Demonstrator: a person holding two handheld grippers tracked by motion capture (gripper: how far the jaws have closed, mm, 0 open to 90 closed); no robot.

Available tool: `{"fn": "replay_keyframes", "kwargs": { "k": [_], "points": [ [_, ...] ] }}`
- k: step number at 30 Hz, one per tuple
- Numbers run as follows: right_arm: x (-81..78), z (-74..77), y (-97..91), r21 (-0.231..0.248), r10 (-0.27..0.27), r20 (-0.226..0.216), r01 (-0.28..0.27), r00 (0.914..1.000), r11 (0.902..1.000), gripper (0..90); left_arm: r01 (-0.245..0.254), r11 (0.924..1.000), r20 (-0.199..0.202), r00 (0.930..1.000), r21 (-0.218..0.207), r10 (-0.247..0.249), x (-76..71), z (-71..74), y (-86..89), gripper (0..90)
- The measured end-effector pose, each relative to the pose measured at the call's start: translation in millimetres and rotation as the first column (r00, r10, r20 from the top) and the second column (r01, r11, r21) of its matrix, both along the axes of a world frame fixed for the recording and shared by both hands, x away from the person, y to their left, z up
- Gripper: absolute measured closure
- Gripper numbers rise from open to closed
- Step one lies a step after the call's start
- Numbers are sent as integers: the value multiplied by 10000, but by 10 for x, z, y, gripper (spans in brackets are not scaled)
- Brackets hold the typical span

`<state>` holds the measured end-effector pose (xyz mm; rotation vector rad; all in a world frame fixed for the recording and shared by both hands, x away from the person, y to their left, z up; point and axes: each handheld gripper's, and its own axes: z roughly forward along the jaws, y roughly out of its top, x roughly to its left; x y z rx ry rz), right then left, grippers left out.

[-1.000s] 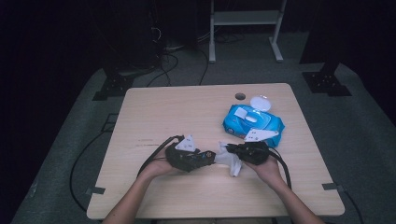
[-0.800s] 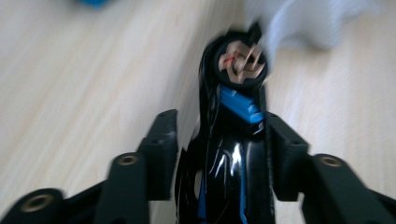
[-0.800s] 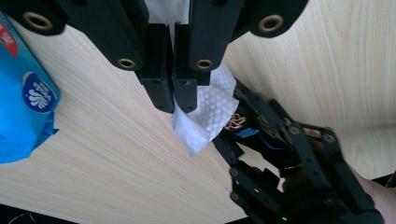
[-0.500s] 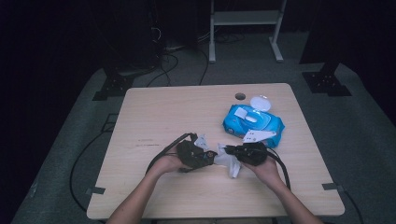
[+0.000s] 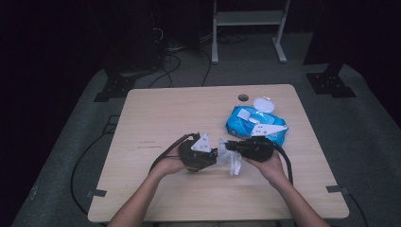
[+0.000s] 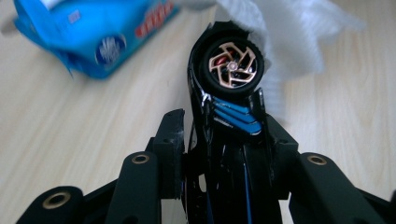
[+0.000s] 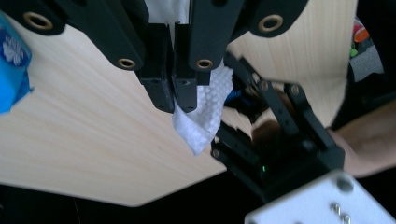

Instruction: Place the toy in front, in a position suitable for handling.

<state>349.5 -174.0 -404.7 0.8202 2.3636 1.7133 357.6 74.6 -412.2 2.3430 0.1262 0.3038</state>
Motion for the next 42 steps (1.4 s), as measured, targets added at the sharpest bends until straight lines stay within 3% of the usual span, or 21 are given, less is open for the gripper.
{"fn": "replay_keyframes", "kwargs": {
  "k": [4,6,8,13,17,20,22,25,29,32,33,38,42],
  "points": [
    [-11,13,-33,44,94,-5,-94,10000,9999,871,115,9987,204,9997,-502,-105,-41,42,21,586],
    [-13,-37,-70,60,21,-150,-20,9999,10000,871,111,9953,-55,9999,-966,-117,-42,56,42,639],
    [-28,-101,-76,-140,-27,-275,24,9996,9999,871,-1,9973,226,9997,-730,17,-42,26,29,649],
    [-50,-82,15,-24,256,-255,-257,9993,9997,871,192,9973,137,9997,-709,-183,-40,14,16,652],
    [-48,-5,73,40,389,29,-389,9992,9992,871,36,9926,113,9999,-1210,-22,-31,49,68,652],
    [-23,-47,21,-93,195,-35,-195,9998,9998,871,-19,9927,143,9999,-1209,37,-30,51,112,651],
    [-17,-98,-20,-433,-12,-118,7,9999,9991,871,-115,9896,61,9999,-1435,125,-24,47,132,651],
    [-15,-105,-29,-328,-21,-229,13,9997,9995,872,-133,9923,186,9997,-1229,157,-25,41,109,651],
    [-51,25,85,-141,251,261,-247,9993,9996,872,-155,9892,178,9997,-1456,183,-27,62,100,651],
    [-29,-4,35,-65,161,159,-160,9997,9999,871,-187,9883,179,9996,-1514,217,-28,68,135,651],
    [-19,-37,5,-303,-15,124,19,9999,9995,871,-204,9866,129,9997,-1621,228,-25,74,153,651],
    [6,-245,-101,-570,-394,-461,367,9982,9977,872,-294,9789,89,9995,-2022,319,-8,113,178,651],
    [18,-244,-112,-283,-384,-668,366,9970,9989,872,-297,9737,95,9994,-2258,327,-9,126,154,651]
  ]
}}
